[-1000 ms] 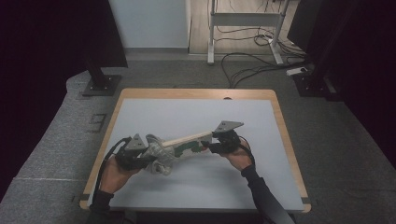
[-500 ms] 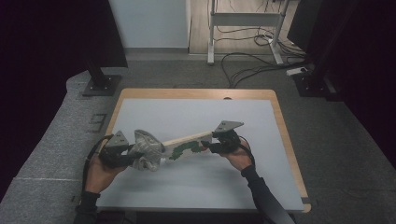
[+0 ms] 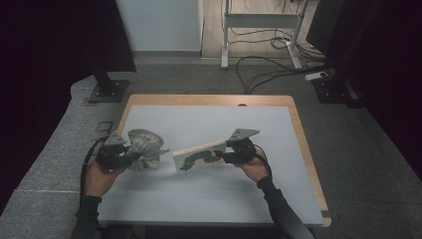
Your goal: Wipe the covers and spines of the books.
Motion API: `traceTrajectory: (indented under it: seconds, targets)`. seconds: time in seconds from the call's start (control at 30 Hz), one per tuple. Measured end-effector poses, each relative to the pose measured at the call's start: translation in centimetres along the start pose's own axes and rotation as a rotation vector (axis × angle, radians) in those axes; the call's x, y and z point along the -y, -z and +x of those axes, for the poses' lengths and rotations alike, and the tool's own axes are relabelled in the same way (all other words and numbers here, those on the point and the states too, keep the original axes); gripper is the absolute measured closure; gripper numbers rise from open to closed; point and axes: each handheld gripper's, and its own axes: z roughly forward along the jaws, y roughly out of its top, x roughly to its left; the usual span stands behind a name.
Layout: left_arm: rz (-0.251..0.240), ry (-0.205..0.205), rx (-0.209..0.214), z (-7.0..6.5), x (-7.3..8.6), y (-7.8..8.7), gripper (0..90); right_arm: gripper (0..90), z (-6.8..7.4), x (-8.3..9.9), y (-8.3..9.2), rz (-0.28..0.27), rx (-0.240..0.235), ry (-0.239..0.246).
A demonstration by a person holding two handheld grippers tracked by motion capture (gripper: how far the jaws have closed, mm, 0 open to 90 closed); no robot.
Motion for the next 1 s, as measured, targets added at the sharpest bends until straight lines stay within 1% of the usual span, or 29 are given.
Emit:
traceTrajectory:
  seconds: [0.13,0.27,0.43,0.5,0.57,0.7,0.77,0.83,0.9,1.0]
  targets:
    - [-0.001,0.046,0.002,0.7,0.0,-1.7,62.5,47.5,0.0,0.0,0.0,-0.002,0.001,-0.003]
    - [0.014,0.081,-0.012,1.4,0.2,-3.2,62.2,47.4,0.1,0.0,0.0,0.000,0.002,-0.001]
    - [0.030,0.128,-0.028,2.3,1.0,-5.1,61.5,47.3,0.1,0.1,0.0,-0.003,0.001,-0.003]
    - [0.043,0.136,-0.036,2.4,1.3,-5.7,60.9,47.3,0.1,0.1,0.0,-0.002,0.000,-0.003]
    - [0.045,0.152,-0.031,2.6,1.7,-6.4,60.6,47.3,0.1,0.1,0.0,-0.001,0.001,-0.002]
    - [0.049,0.175,-0.018,2.7,2.4,-7.2,59.4,47.3,0.1,0.1,0.1,0.002,0.001,-0.002]
    - [0.047,0.179,-0.007,2.8,2.6,-7.5,58.2,47.2,0.1,0.1,0.0,0.002,0.000,-0.001]
    - [0.045,0.180,-0.008,2.7,2.6,-7.6,56.7,47.2,0.1,0.1,0.0,0.002,-0.001,-0.002]
    - [0.048,0.182,-0.002,2.7,2.5,-7.5,52.9,47.0,0.1,0.1,0.0,0.002,0.001,-0.003]
    - [0.058,0.180,-0.001,2.8,2.4,-7.0,42.2,46.7,0.1,0.1,0.0,0.003,0.001,-0.004]
